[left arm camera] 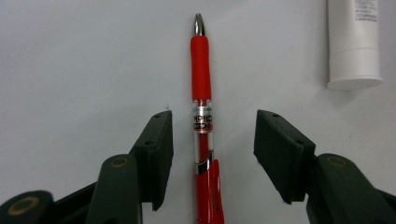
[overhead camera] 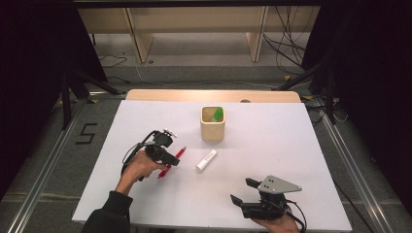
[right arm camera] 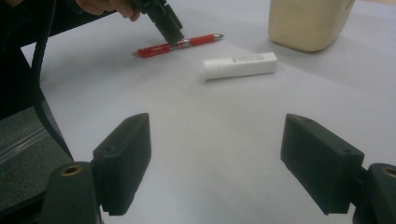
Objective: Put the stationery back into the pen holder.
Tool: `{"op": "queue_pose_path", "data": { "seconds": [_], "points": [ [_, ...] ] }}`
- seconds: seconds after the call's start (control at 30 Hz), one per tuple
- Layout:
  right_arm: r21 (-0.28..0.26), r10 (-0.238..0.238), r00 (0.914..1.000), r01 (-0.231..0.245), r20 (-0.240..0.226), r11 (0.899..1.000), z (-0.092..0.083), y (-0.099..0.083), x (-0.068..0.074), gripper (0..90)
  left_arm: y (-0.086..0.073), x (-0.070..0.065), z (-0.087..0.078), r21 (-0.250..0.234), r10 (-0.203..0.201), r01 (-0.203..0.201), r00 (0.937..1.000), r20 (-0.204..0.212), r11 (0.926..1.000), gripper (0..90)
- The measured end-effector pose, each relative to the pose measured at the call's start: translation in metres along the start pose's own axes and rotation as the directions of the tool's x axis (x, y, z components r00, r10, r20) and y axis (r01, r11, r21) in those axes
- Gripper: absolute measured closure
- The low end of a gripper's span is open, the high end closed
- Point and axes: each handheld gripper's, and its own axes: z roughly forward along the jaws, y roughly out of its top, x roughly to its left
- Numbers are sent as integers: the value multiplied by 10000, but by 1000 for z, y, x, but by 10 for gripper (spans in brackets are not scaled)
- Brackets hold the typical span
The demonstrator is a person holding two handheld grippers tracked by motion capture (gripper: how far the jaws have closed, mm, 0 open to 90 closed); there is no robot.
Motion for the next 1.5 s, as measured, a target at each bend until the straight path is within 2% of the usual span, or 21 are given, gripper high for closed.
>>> {"op": "queue_pose_path", "data": {
  "seconds": [0.27, 0.57, 0.7, 1.03, 1.27, 1.47, 1.5],
  "points": [
    [24, 11, 10000, -11, 3, 10000, 0, 0, 0, 253, 0, 1, 4, 190, -5, 3, 10000, 95, 9998, 560],
    [33, -8, 10000, 8, 15, 10000, 0, 0, 0, 255, 1, 0, 8, 278, 0, 2, 10000, -65, 9996, 649],
    [65, -34, 10000, 34, 24, 10000, 1, 0, 0, 255, 2, -2, 10, 371, 64, -55, 9997, -221, 9993, 665],
    [84, -34, 10000, 33, 50, 10000, 1, 0, 0, 258, 3, -5, 13, 462, -146, 173, 9982, -585, 9988, 768],
    [118, -94, 9999, 93, 96, 9999, 1, 0, 0, 260, 3, -5, 13, 470, -175, 205, 9978, -636, 9987, 784],
    [109, -82, 9999, 81, 110, 9999, 1, 0, 0, 262, 2, -2, 13, 384, -171, 188, 9989, -432, 9991, 788],
    [98, -80, 9999, 79, 101, 9999, 1, 0, 0, 262, 2, -2, 13, 331, -164, 181, 9986, -496, 9993, 789]
  ]
}}
